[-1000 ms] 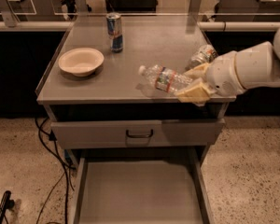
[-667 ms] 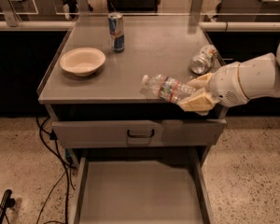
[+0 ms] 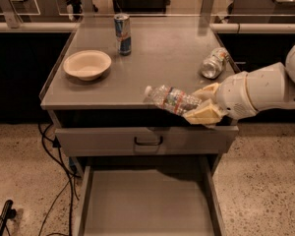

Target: Place water bottle into middle drawer

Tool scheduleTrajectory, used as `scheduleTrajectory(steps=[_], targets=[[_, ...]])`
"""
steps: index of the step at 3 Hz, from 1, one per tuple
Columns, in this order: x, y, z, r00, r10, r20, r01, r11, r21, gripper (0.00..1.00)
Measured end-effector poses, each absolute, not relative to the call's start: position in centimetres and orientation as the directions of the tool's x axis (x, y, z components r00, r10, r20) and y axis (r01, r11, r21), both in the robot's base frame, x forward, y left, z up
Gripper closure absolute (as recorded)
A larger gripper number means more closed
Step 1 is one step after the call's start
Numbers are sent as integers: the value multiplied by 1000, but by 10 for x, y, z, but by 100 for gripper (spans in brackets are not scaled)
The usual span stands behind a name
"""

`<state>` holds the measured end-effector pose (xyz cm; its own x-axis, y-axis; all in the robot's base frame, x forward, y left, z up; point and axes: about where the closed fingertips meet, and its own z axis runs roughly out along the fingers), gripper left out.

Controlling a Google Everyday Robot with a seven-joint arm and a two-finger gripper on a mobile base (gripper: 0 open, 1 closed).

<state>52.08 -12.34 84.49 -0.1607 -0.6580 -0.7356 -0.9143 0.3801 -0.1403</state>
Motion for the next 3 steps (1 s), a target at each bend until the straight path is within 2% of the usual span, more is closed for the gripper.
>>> scheduleTrajectory(steps=[2,3], targets=[[461,-111,775,-196,-682,-705,-942,331,-59,100],[452,-117,727,-254,-691,-676,-935,353,-9,100]])
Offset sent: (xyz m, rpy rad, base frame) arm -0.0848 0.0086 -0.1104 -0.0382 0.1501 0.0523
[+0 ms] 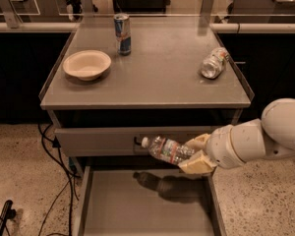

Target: Place water bottle into middle drawer

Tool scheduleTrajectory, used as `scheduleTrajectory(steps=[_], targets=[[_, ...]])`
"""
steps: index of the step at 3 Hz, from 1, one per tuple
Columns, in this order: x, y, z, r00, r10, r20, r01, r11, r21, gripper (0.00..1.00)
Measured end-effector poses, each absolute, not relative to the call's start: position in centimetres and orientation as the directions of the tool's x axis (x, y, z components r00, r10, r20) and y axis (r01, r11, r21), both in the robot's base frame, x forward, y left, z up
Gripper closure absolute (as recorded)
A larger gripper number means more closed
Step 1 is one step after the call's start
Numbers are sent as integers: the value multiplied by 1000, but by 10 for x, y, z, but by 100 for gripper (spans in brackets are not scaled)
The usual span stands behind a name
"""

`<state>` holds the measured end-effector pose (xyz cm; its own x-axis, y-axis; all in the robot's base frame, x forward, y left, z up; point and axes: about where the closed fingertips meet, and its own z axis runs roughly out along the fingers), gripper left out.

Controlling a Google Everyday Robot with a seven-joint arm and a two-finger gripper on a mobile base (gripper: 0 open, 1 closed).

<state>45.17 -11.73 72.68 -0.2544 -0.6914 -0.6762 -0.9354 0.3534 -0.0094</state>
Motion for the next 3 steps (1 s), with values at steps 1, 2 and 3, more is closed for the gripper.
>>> scheduleTrajectory(steps=[1,2,3], targets=[[444,-117,680,-303,-699,-647,-927,375,29,100],[444,-117,680,-303,-699,-647,-927,375,30,100],[441,-93,657,-313,-696,-647,-936,342,85,100]])
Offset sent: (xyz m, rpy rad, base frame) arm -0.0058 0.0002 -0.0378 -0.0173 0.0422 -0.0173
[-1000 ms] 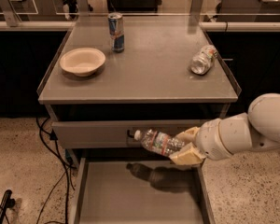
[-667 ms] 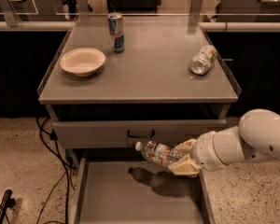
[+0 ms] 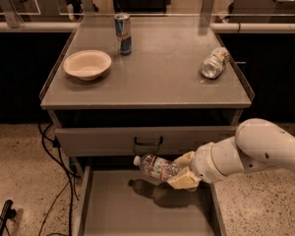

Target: Place water bottle into middle drawer

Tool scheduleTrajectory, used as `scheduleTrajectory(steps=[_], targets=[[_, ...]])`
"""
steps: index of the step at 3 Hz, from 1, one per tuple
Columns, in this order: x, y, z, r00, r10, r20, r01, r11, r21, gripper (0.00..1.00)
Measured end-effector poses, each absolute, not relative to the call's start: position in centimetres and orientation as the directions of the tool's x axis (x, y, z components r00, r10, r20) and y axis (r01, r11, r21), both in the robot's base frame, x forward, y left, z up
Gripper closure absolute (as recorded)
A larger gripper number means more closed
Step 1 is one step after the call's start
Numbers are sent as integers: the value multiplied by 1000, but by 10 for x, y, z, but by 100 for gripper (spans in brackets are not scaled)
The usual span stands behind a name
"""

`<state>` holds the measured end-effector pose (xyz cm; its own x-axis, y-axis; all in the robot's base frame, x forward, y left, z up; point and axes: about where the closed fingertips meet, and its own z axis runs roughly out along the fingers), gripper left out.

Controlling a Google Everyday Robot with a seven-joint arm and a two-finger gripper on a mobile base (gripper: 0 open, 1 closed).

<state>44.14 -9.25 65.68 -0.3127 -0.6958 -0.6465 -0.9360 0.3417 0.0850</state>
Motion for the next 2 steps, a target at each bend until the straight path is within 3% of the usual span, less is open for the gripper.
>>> scheduleTrajectory(steps=[2], targets=[[432,-35,537,-386,-696,-605,-923,294,250,100]])
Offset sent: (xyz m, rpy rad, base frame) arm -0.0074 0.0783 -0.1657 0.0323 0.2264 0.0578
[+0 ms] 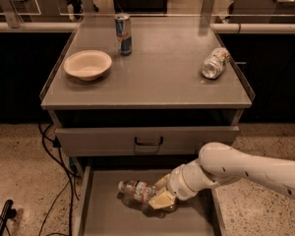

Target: Place water bottle into middle drawer

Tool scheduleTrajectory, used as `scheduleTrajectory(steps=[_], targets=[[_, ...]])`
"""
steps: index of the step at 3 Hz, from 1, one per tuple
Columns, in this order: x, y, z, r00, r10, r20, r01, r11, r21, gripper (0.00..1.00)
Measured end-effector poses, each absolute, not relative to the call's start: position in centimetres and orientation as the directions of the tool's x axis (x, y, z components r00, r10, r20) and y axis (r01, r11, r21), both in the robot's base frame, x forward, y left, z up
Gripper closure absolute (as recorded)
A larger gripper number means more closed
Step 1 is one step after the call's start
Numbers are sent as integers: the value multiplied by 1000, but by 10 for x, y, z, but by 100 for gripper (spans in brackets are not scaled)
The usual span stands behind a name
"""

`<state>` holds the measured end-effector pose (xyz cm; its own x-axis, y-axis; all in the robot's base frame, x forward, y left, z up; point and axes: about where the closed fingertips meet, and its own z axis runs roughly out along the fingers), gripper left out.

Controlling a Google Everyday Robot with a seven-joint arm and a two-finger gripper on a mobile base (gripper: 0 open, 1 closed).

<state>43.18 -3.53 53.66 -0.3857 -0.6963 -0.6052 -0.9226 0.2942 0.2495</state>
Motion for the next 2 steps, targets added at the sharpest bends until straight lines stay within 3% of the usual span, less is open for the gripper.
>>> scheduleTrajectory(steps=[2], targets=[[435,-37,484,-412,-664,-623,-909,346,232,100]])
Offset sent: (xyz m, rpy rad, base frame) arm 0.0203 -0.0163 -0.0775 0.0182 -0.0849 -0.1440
